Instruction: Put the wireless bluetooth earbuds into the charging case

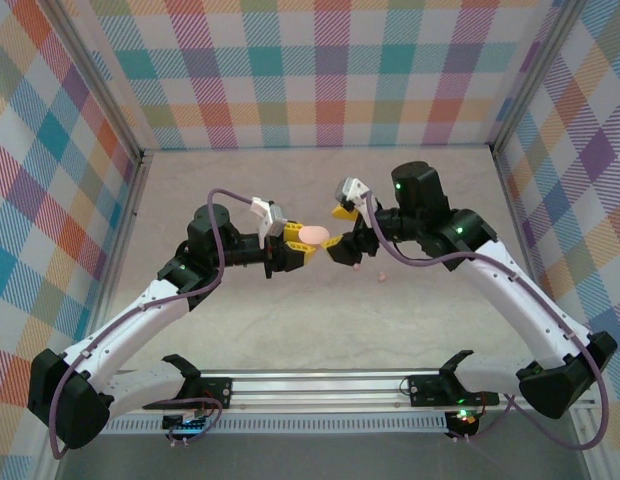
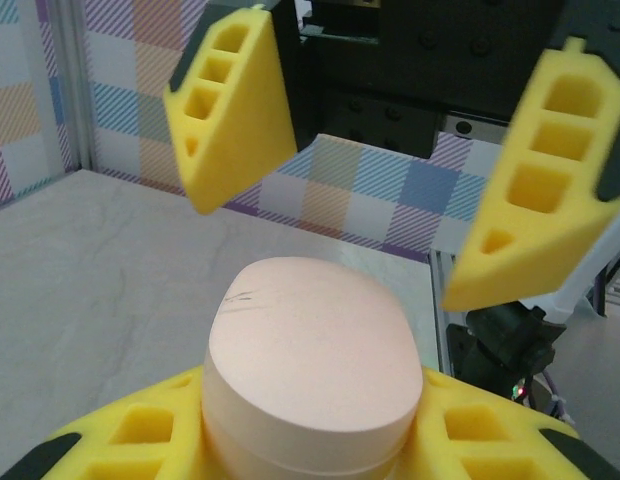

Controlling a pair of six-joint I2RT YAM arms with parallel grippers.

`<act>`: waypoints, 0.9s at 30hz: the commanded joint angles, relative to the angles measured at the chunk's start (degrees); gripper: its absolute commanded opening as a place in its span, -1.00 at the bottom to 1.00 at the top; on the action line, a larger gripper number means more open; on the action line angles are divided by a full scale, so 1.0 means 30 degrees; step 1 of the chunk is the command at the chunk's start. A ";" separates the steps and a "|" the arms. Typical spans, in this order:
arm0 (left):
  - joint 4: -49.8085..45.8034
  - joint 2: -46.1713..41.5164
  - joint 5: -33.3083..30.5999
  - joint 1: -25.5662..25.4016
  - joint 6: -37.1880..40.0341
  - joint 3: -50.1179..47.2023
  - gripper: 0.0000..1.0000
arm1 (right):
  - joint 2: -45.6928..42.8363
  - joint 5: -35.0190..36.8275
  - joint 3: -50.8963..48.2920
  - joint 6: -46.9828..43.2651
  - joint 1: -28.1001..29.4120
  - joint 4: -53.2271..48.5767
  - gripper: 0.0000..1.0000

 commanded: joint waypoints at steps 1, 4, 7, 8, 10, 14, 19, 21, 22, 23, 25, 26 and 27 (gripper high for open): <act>-0.0535 -0.0460 0.0870 -0.0150 0.0737 0.0703 -0.50 | -0.0674 -0.2538 0.0120 -0.2183 0.0032 -0.0662 0.58; -0.1090 -0.0496 0.1324 -0.0160 0.1073 0.0920 -0.50 | 0.0217 -0.3357 0.1359 -0.3157 0.0032 -0.2532 0.56; -0.1693 -0.0457 0.1698 -0.0155 0.1471 0.1207 -0.50 | 0.1043 -0.4070 0.2329 -0.3667 0.0061 -0.3708 0.51; -0.1834 -0.0466 0.1780 -0.0159 0.1581 0.1279 -0.50 | 0.1174 -0.4325 0.2352 -0.3760 0.0080 -0.3728 0.50; -0.2054 -0.0451 0.1890 -0.0159 0.1753 0.1425 -0.50 | 0.1349 -0.4408 0.2413 -0.3956 0.0184 -0.3761 0.47; -0.2404 -0.0288 0.2132 -0.0169 0.1922 0.1712 -0.51 | 0.1836 -0.3030 0.2816 -0.4780 0.0836 -0.4432 0.42; -0.2542 0.0018 0.2593 -0.0152 0.2039 0.1933 -0.53 | 0.2030 -0.1360 0.2910 -0.5013 0.1261 -0.4252 0.32; -0.2574 0.0083 0.2682 -0.0170 0.2098 0.1976 -0.54 | 0.1974 -0.1178 0.2881 -0.4965 0.1262 -0.3990 0.26; -0.2618 0.0140 0.2747 -0.0177 0.2138 0.1966 -0.54 | 0.1944 -0.1147 0.2903 -0.4915 0.1248 -0.3863 0.21; -0.2654 0.0145 0.2799 -0.0172 0.2181 0.1978 -0.54 | 0.1921 -0.1132 0.2865 -0.4878 0.1248 -0.3748 0.17; -0.2717 0.0207 0.2953 -0.0176 0.2244 0.2023 -0.54 | 0.1913 -0.1133 0.2823 -0.4848 0.1254 -0.3584 0.10; -0.2764 0.0228 0.3004 -0.0165 0.2245 0.2043 -0.54 | 0.1939 -0.1104 0.2841 -0.4820 0.1262 -0.3554 0.07; -0.2814 0.0243 0.3051 -0.0179 0.2274 0.2077 -0.54 | 0.1986 -0.1089 0.2873 -0.4791 0.1261 -0.3552 0.02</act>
